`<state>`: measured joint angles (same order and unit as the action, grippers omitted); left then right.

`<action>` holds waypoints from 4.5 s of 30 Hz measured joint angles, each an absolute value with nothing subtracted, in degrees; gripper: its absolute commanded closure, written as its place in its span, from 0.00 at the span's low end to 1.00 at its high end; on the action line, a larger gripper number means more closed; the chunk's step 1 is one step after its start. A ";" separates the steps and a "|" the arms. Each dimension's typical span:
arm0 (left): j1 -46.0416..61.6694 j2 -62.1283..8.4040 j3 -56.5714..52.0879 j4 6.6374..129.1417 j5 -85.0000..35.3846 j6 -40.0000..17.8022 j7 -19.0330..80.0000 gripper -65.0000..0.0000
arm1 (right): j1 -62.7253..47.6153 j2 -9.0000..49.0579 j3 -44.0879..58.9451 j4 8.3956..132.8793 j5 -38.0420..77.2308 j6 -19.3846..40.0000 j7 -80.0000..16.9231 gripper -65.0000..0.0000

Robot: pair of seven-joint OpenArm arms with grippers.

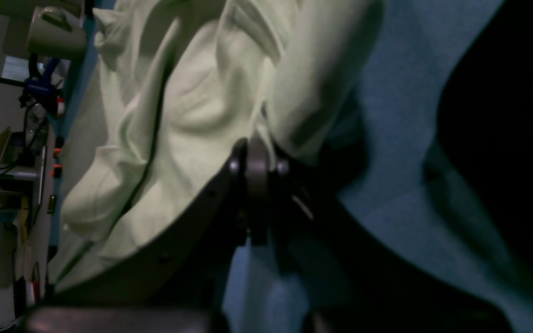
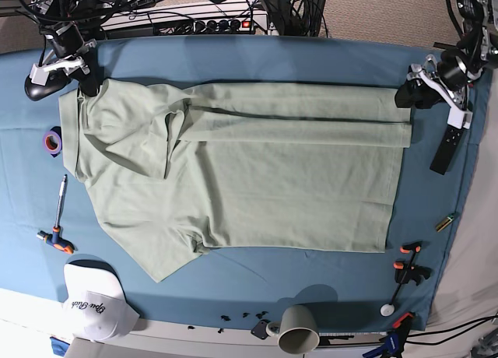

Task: Fold the T-shirt properly
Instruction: 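Grasp the folded edge with both grippers and pull it back, then release the shirt and raise both grippers away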

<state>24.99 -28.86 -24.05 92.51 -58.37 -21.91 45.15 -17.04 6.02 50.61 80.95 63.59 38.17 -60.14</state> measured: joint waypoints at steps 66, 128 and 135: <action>29.71 -28.47 -31.53 92.29 -56.84 -22.55 47.92 1.00 | -22.79 5.69 49.15 84.90 69.71 39.53 -68.16 1.00; 35.20 -32.45 -31.53 92.79 -59.64 -23.66 47.31 0.56 | -31.94 5.69 54.24 96.88 65.39 39.90 -68.10 0.54; 35.35 -32.40 -33.61 95.20 -54.46 -22.74 48.23 0.56 | -31.92 5.69 54.41 96.88 65.39 39.90 -67.07 0.54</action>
